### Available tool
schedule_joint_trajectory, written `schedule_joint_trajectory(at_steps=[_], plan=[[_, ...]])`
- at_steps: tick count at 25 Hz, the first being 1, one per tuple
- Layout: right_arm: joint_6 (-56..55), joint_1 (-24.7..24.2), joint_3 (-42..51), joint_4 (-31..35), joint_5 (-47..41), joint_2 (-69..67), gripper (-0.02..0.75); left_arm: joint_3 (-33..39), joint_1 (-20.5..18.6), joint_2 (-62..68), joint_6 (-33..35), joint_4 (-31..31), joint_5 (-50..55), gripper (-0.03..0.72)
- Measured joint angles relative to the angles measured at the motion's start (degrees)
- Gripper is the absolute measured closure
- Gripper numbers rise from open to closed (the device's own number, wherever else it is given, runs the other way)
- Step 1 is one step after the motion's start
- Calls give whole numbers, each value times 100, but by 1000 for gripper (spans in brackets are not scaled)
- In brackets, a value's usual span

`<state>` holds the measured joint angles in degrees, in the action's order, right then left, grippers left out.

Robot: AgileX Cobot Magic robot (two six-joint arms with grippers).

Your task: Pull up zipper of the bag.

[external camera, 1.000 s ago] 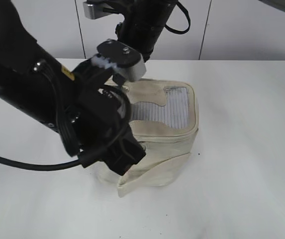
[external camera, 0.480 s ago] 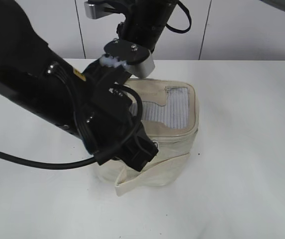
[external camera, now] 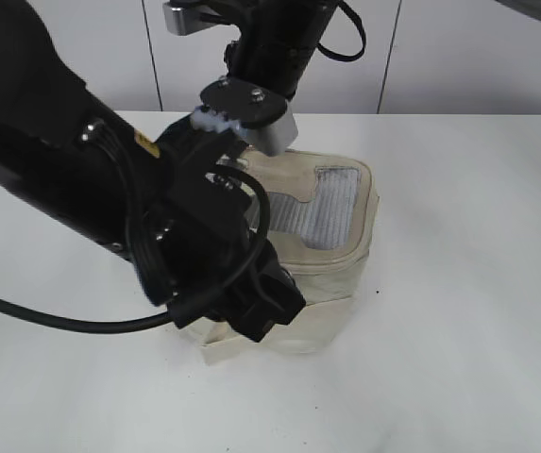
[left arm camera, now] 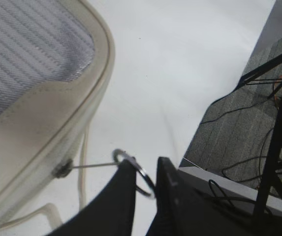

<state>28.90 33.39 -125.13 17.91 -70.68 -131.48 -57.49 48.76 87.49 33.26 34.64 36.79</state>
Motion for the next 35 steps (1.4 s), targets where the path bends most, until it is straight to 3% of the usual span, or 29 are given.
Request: schedule_joint_trajectory(at_steps=[4, 9, 12, 19, 25, 35], plan=[[-122, -31, -18, -116, 4, 0, 648, 0, 19, -351, 0, -96, 181, 407], [-370, -66, -92, -133, 55, 58, 407, 0, -125, -876, 0, -376, 218, 371], [-492, -72, -92, -174, 55, 64, 332, 0, -329, -1130, -76, -676, 258, 370], [-698, -159, -92, -551, 55, 428, 310, 0, -941, -1340, -145, -1061, 248, 312], [-988, -572, -41, -631, 64, 762, 317, -136, -1390, -1098, -148, -1122, 66, 271], [-1045, -1154, 1584, -655, 81, 1793, 345, -1970, -1652, 606, -95, -1331, 750, 267]])
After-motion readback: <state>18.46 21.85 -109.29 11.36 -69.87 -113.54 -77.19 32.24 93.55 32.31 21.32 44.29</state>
